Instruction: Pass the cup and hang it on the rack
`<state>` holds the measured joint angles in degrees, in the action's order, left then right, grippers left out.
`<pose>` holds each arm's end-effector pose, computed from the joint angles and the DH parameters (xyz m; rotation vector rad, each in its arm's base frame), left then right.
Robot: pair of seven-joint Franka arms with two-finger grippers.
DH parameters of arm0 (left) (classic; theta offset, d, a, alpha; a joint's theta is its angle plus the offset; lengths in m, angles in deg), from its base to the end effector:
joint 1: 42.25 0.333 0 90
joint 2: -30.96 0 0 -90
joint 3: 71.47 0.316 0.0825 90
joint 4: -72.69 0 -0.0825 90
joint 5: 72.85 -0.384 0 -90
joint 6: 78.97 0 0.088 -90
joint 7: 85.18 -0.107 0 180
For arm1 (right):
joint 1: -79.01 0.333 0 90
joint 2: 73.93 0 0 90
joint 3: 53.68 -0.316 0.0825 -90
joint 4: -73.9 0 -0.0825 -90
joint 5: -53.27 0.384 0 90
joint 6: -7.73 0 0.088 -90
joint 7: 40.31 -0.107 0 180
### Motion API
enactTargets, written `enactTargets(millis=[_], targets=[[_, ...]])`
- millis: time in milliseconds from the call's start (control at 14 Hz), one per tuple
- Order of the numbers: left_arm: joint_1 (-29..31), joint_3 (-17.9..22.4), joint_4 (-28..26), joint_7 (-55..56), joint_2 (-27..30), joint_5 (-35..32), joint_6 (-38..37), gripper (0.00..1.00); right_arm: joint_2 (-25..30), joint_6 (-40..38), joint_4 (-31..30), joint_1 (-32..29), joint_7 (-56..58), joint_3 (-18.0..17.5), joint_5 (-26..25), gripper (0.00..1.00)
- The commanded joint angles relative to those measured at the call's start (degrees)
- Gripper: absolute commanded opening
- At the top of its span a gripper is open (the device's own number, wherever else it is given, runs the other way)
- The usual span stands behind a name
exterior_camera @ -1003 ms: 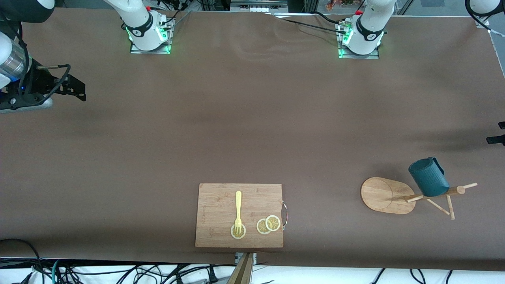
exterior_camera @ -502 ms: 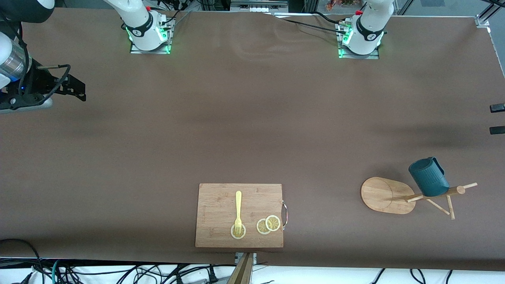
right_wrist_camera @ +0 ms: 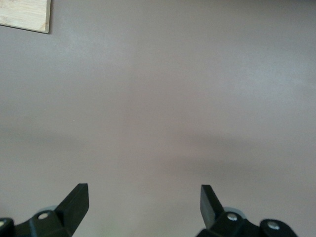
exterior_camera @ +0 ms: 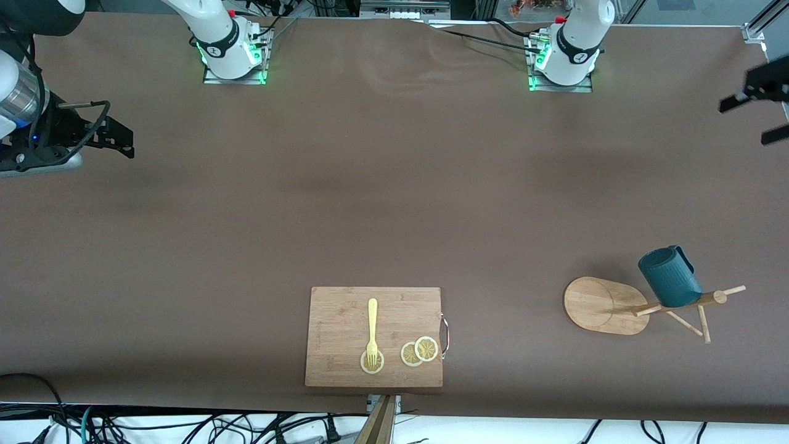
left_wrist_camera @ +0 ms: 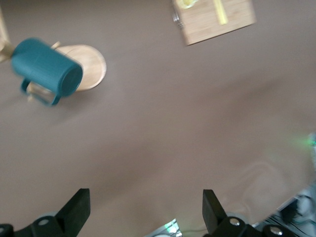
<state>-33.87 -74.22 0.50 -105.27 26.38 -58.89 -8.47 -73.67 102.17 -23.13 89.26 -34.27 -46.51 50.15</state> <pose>0.5376 0.0229 0.6975 2.8475 -0.4618 -0.0769 0.5552 0.0243 0.5757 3.0779 0.2537 -0.0650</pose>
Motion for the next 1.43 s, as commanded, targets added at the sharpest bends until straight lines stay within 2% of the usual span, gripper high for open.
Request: enactTargets(millis=[0, 287, 430, 645, 1003, 1147, 1362], targets=[[-7.83, 1.34, -13.04, 9.34, 9.91, -9.37, 5.25, 1.0, -0.43, -0.58, 1.05, 0.29, -0.86, 0.13, -0.05, 1.0], [-10.84, 1.26, -19.65, 18.92, 13.8, -13.35, 7.53, 1.0, -0.43, -0.4, 1.05, 0.29, -0.86, 0.13, -0.05, 1.0], [-11.11, 1.26, -22.55, 22.02, 14.24, -13.44, 13.05, 1.0, -0.43, -0.23, 1.05, 0.21, -0.86, 0.13, -0.05, 1.0], [-10.32, 1.6, -21.95, 21.5, 12.32, -14.49, 14.66, 1.0, -0.6, -0.05, 1.05, 0.12, -0.86, 0.22, -0.48, 1.0], [-6.89, 1.08, -18.44, 17.74, 9.06, -10.11, 14.66, 1.0, -3.23, 0.83, 3.24, -0.32, -0.94, 0.39, -0.13, 1.0], [-6.89, 0.64, -15.71, 18.16, 7.66, -9.4, 13.87, 1.0, -3.59, 1.01, 3.77, -0.41, -1.03, 0.48, -0.05, 1.0], [-10.56, 1.78, -15.79, 18.6, 8.0, -10.01, 12.82, 1.0, -3.86, 1.62, 3.77, -0.85, -1.47, 0.65, 0.3, 1.0]])
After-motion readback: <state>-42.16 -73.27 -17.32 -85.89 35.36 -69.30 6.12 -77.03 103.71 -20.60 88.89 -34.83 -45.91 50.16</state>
